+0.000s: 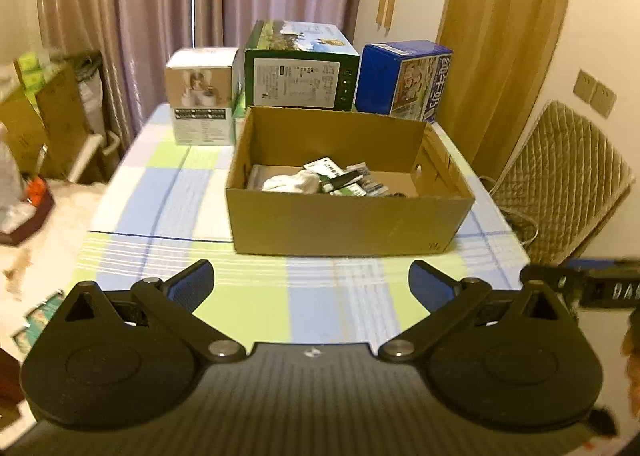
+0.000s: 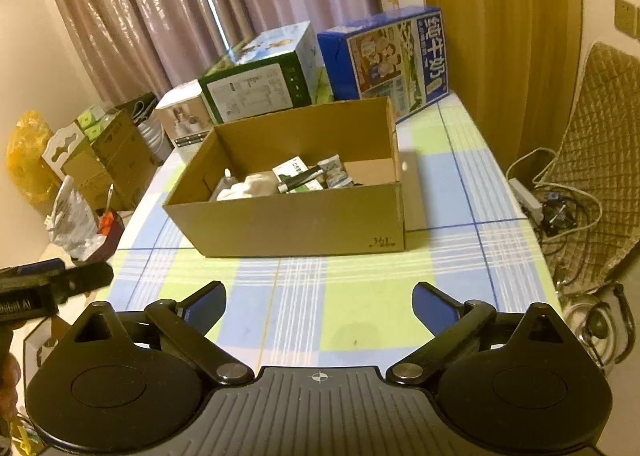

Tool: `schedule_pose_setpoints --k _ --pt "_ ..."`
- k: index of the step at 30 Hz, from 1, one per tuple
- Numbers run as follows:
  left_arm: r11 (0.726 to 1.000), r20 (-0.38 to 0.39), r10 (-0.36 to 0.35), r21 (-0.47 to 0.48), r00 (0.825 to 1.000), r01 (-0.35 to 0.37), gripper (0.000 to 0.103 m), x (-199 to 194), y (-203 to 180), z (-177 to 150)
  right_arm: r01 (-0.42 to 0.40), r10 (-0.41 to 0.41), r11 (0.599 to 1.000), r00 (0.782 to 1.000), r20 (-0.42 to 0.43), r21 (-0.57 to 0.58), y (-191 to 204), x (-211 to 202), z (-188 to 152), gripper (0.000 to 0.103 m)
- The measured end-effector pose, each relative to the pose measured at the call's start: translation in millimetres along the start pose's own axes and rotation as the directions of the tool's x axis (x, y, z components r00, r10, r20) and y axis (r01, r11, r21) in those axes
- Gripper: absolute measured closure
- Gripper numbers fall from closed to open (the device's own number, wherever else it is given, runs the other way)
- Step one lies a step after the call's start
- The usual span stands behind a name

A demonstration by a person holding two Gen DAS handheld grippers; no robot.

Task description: Organize objects

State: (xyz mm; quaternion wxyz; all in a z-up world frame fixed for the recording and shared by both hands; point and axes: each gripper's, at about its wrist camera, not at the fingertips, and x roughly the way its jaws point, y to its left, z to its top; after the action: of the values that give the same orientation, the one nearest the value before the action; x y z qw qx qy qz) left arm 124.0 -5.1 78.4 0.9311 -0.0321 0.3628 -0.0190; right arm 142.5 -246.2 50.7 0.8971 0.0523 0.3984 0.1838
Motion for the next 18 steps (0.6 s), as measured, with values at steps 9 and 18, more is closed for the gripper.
schedule_pose_setpoints --k 9,18 --pt "0.999 -0.003 0.017 -0.029 1.000 -0.017 0.001 -43 -5 -32 0.042 -0.041 0.999 0.998 0.038 -0.023 6 -39 -35 0.002" --pt "0.999 -0.007 0.028 -0.026 1.000 -0.028 0.001 -58 -10 -46 0.042 -0.041 0.999 0.998 0.041 -0.019 5 -56 -54 0.002"
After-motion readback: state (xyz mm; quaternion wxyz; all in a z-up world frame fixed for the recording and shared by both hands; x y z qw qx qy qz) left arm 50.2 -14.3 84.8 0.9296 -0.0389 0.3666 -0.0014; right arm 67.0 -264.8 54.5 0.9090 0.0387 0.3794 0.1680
